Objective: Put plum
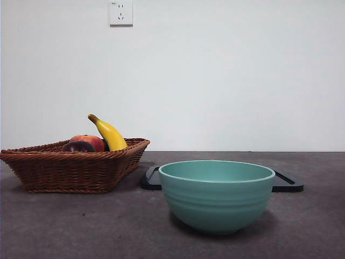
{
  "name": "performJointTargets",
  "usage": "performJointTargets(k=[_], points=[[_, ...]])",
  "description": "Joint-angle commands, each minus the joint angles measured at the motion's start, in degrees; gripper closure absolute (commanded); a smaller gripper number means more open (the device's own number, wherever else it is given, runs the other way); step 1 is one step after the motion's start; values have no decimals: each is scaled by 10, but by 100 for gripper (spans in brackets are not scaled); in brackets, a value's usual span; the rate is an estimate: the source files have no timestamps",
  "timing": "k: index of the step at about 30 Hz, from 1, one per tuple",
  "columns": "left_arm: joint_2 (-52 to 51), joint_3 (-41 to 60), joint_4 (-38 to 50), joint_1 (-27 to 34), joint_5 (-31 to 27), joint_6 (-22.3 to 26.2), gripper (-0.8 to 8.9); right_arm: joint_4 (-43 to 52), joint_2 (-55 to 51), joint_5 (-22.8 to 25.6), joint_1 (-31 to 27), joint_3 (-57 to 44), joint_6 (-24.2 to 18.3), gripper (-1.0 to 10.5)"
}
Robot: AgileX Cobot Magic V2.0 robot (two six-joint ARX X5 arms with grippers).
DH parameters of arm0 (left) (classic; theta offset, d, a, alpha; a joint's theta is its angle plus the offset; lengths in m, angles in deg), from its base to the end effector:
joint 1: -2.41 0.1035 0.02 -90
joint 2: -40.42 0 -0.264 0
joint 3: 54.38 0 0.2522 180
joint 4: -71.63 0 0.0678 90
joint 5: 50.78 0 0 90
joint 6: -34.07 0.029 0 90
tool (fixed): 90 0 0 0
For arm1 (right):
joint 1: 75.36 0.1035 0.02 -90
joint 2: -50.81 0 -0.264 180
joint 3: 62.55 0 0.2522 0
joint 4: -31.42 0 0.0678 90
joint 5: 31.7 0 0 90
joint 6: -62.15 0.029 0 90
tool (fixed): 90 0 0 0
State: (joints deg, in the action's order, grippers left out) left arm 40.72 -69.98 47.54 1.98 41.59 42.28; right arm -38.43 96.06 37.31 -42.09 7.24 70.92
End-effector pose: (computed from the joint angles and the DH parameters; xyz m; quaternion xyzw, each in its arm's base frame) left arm 0.0949 -0.0019 0.1566 0.0701 0.0747 -0.0298 0.9943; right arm 0.1032 0.0802 0.3283 0.0217 0.4140 0.3903 0.8221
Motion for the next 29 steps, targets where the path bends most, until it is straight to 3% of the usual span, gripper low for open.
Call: performJointTargets(k=[1,6,10,17,23,29], points=[[-1,12,-4,1,0,-3,799,5,3,0,3,9,-4,940],[-1,12,-4,1,0,-3,799,6,3,0,3,9,-8,940],[-1,12,-4,1,0,-3,799,25,-10,27,-25,7,-52,940],[-1,12,-4,1,0,-3,799,258,-82,31,-155,-85,-59,940],[-1,12,-4,1,0,-3,799,420,-215,33,-290,-266,-63,940],[-1,12,-4,1,0,-3,799,504,-314,35,-347,-385,-63,940]])
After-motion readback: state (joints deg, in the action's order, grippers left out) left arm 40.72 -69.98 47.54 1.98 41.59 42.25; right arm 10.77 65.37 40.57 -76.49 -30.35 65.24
